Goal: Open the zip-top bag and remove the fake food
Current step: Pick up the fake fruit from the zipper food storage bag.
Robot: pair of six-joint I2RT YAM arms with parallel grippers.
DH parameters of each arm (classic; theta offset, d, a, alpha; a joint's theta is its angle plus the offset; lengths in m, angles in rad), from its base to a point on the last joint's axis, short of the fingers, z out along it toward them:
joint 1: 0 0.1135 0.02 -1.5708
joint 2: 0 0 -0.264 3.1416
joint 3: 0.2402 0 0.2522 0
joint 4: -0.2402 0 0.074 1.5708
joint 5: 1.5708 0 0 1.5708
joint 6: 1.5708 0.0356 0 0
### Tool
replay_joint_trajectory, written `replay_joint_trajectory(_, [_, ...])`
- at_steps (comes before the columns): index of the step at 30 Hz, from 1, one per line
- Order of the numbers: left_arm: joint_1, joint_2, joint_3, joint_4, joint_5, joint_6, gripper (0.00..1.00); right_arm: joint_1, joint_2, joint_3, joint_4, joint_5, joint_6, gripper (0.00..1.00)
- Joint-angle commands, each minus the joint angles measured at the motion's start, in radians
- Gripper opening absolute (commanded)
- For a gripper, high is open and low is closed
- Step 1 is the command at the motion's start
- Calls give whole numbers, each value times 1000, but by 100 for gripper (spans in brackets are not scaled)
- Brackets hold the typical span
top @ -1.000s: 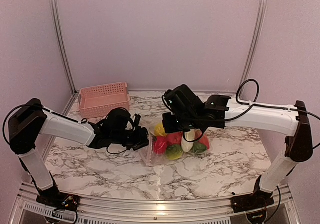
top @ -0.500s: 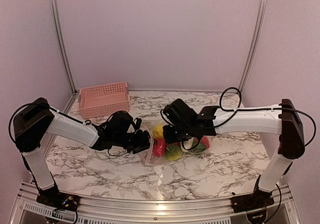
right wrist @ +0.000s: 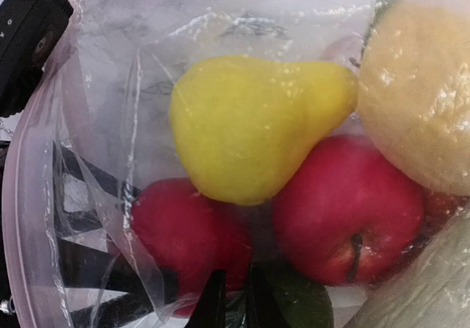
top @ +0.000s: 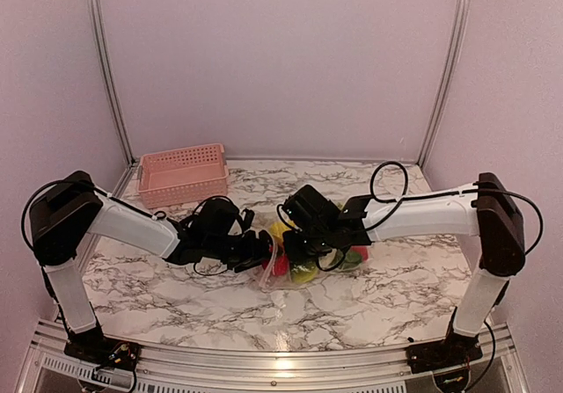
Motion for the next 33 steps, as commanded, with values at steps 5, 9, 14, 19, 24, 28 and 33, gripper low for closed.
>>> replay_joint_trajectory(5, [-19,55,67,-67,-28,31,84,20,64,1,44,-43,-11,11])
replay_joint_trajectory(9, [-25,68,91,-108,-49,39,84,23,71,-5,60,-54,-15,15])
replay_joint_trajectory(14, [-29,64,88,-105,-61,25,71,22,70,-5,57,-54,-20,19])
replay_joint_trajectory(19, [-30,12,63,-111,-81,20,55,12,49,-14,44,-38,-19,22])
replay_joint_trajectory(24, [-29,-65,50,-153,-113,39,49,-8,25,-44,48,-31,-14,25])
replay_joint_trajectory(28, [-28,-99,42,-182,-129,53,48,-17,22,-52,50,-28,-11,25])
replay_joint_trajectory(33, [-27,-136,23,-210,-155,61,46,-23,14,-65,59,-28,0,25])
